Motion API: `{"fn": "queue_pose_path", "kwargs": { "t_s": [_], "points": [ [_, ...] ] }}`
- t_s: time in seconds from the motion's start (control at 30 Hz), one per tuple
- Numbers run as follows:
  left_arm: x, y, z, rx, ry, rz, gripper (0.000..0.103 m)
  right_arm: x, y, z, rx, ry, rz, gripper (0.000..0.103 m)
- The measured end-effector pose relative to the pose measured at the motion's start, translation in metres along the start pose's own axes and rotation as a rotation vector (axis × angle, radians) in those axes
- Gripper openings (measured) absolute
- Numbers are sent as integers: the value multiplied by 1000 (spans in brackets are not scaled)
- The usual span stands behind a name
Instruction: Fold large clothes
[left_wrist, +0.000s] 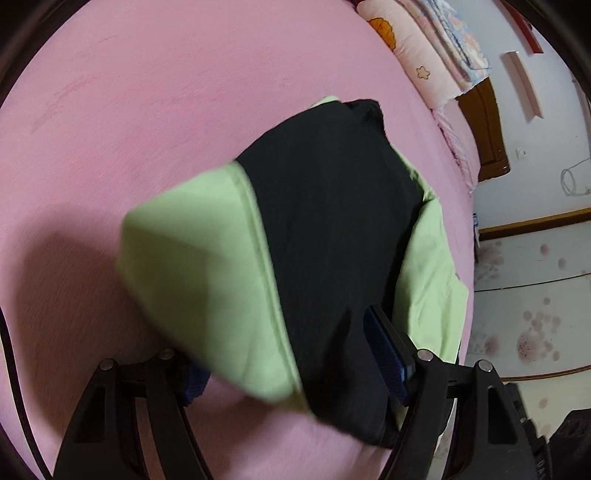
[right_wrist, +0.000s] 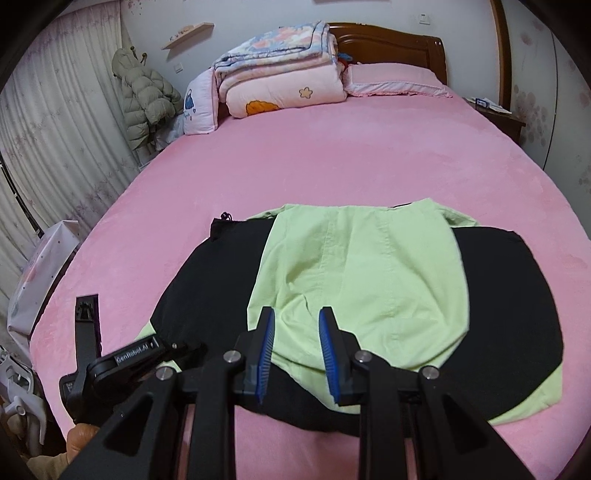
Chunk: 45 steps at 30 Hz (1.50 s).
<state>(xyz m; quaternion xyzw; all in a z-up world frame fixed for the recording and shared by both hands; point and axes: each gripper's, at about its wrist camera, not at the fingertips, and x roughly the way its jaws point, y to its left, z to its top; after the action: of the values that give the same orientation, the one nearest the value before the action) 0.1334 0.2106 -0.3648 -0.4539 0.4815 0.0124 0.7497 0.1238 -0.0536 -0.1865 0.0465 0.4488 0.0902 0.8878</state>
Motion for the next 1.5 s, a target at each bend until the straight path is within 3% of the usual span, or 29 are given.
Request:
{"fn": "queue_pose_path", "kwargs": {
  "t_s": [0.27,0.33,0.4,0.5,0.57,0.67,0.8,0.93,1.03,1.23,1.33,1.5],
  "points": [
    [15,-6,22,-17,-5,-66,72,26,4,2,13,26,-18,24],
    [16,-7,25,-21,-1,-81,58,31,5,4,13,27,-29,24],
    [17,-10,29,-5,13,-89,27,35,5,5,15,28,-42,24],
    [14,-21,32,52,28,-100,11,44,2,9,29,28,-83,23],
    [6,-39,31,141,19,-84,8,50,-1,12,38,34,-116,13],
    [-6,-67,26,272,-2,-69,7,60,-11,9,68,60,-149,6],
    [-22,-103,17,409,-46,-65,6,67,-19,-3,79,90,-165,4],
    [-33,-135,4,509,-87,-70,5,86,-29,-30,77,178,-166,2],
    [-36,-158,-14,603,-112,-56,5,99,-44,-48,127,199,-105,0],
    [-42,-227,-61,846,-192,-50,5,98,-76,-50,236,202,69,0],
    [-37,-265,-93,972,-198,-48,5,81,-100,-56,297,179,180,0],
    [0,-325,-162,1219,-152,14,5,32,-144,-77,376,119,256,0]
  ]
}}
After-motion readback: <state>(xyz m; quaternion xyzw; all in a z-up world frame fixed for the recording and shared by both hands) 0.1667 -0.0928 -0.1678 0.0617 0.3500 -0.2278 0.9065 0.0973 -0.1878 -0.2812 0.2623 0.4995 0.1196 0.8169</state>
